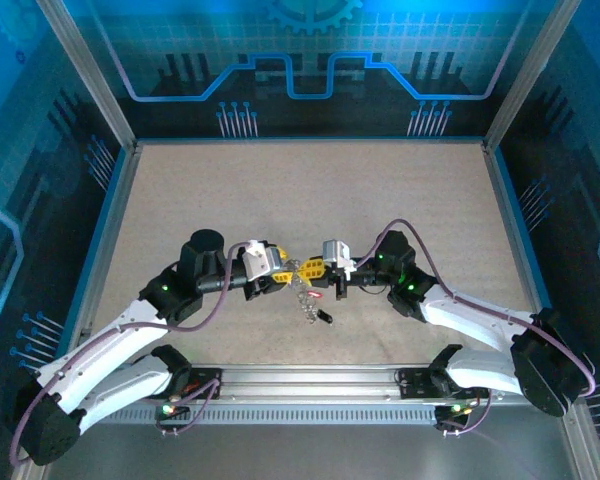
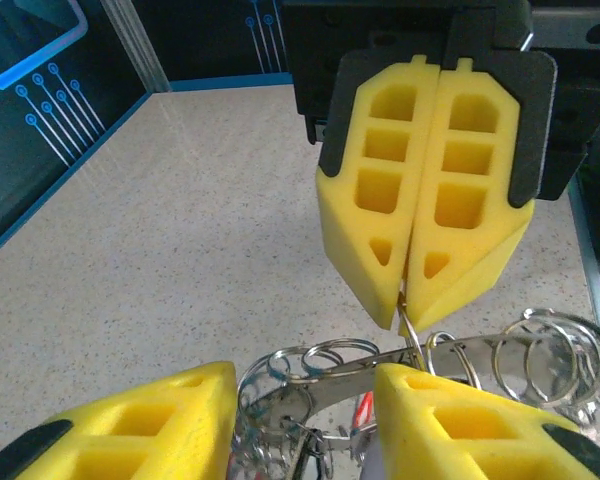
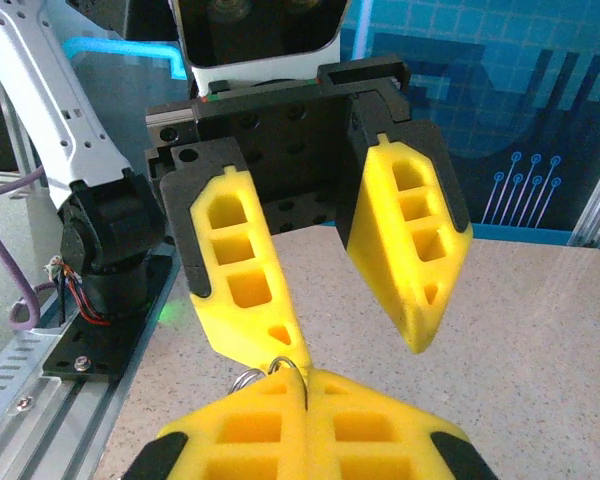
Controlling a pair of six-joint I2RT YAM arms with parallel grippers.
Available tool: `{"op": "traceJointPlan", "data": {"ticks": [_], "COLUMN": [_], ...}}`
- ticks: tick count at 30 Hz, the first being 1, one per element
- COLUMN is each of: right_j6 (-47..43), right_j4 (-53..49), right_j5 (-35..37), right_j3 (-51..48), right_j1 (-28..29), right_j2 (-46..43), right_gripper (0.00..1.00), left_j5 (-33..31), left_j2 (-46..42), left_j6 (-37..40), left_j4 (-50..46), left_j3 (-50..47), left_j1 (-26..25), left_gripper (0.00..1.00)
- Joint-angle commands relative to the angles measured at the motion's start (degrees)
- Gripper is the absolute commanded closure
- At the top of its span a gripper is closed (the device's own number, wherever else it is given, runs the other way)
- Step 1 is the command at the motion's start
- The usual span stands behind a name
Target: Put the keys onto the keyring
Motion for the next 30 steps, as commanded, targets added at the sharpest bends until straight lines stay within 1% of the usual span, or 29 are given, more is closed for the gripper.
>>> {"op": "traceJointPlan", "data": {"ticks": [1,5,11,16,18,21,23,28,29,30], "right_j6": [-1.2,-1.2,-1.7,-1.9,-2.4,-3.4,-3.6,-4.8,-4.9,-5.0], "right_j4": [2.2,2.2,1.9,1.6,0.9,-0.3,-0.2,-1.4,-1.4,-1.4], "right_j5": [0.4,0.2,0.9,1.1,0.9,1.0,1.6,1.5,1.8,1.9], "right_j3": [1.6,1.6,1.3,1.0,1.3,1.3,0.9,1.0,0.9,0.9], "right_j1": [0.5,0.5,0.4,0.3,0.3,0.4,0.4,0.5,0.5,0.6], "right_j2": [-1.1,-1.2,-1.5,-1.7,-1.6,-2.0,-2.0,-2.1,-2.0,-2.0], "right_gripper": [1.0,1.0,1.0,1.0,1.0,1.0,1.0,1.0,1.0,1.0], "left_j5": [5.1,6.3,6.2,5.5,4.4,0.7,-1.0,-2.7,-2.6,-2.0], "left_j2": [-0.5,-0.3,-0.7,-1.2,-1.5,-2.0,-2.8,-6.2,-6.5,-6.6], "left_j6": [0.0,-1.1,-2.3,-2.4,-2.4,-1.9,-1.9,-1.5,-1.8,-2.4], "left_j4": [-1.2,-1.0,-1.2,-1.3,-1.8,-2.1,-3.0,-3.3,-3.0,-2.9], "left_j3": [1.0,0.9,0.6,0.0,0.1,-0.1,0.3,-1.7,-2.0,-2.0], "left_j1": [0.0,-0.1,-0.1,-0.1,-0.1,-0.1,-0.1,-0.1,0.0,-0.1], "left_gripper": [0.57,0.57,0.53,0.53,0.51,0.47,0.46,0.42,0.41,0.44]}}
